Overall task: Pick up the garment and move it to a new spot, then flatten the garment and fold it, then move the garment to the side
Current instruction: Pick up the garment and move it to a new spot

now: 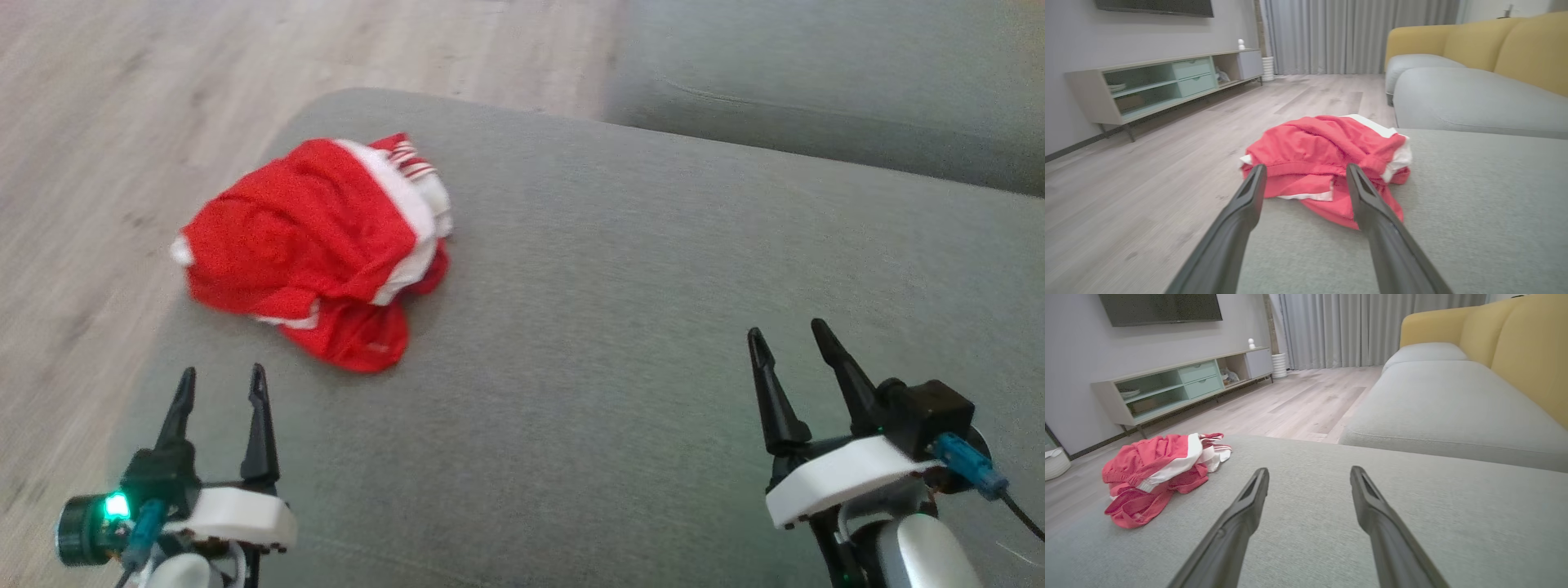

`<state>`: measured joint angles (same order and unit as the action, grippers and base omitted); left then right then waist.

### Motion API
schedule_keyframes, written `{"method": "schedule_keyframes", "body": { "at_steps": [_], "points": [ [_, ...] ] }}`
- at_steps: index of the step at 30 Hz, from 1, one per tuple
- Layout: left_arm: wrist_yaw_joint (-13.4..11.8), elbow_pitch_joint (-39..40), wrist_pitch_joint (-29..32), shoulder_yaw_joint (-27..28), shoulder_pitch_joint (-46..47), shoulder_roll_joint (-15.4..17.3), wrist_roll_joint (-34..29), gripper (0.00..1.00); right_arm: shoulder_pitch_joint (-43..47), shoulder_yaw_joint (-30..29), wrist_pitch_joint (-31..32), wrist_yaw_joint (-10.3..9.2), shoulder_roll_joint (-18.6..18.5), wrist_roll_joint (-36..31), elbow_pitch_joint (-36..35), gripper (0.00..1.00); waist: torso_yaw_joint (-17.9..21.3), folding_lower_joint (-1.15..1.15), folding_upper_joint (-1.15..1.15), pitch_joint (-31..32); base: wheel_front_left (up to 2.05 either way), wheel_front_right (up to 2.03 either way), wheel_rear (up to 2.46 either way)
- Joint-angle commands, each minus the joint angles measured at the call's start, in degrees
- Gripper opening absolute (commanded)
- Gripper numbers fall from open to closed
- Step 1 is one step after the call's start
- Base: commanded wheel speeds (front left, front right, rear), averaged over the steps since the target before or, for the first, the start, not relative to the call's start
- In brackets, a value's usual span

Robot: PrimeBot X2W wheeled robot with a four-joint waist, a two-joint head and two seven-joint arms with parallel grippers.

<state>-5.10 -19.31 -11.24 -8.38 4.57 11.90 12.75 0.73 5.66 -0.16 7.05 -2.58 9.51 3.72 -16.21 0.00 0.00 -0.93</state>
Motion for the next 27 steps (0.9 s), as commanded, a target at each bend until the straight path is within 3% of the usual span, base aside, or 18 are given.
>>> {"method": "schedule_keyframes", "body": {
  "at_steps": [1,8,17,21,27],
  "points": [
    [-0.34,2.12,-0.51,2.56,2.26,1.52,0.56,1.00,-1.88,1.62,-0.03,0.44,-0.30,-0.30,-2.39,1.00,-3.74,0.00,0.00,0.04,0.00,0.00,0.00],
    [-0.86,3.42,-0.30,2.87,1.37,1.98,1.11,1.00,-2.01,1.92,0.25,0.44,-0.30,-0.22,-2.99,1.00,-7.49,0.00,0.00,0.11,0.00,0.00,0.00],
    [-1.10,4.25,0.12,2.65,1.34,2.34,1.49,1.00,-2.08,1.80,0.52,0.44,-0.30,-0.49,-3.35,1.00,-8.09,0.00,0.00,-0.29,0.00,0.00,0.00],
    [-0.36,4.40,0.54,2.16,2.49,2.92,1.60,1.00,-2.32,1.58,0.86,0.44,-0.30,-0.81,-3.84,1.00,-7.65,0.00,0.00,-1.32,0.00,0.00,0.00],
    [1.92,2.88,2.71,1.25,11.10,4.49,1.78,1.00,-4.69,0.79,3.11,0.44,-0.30,-3.51,-7.24,1.00,-6.61,0.00,0.00,-7.62,0.00,0.00,0.00]
  ]
}}
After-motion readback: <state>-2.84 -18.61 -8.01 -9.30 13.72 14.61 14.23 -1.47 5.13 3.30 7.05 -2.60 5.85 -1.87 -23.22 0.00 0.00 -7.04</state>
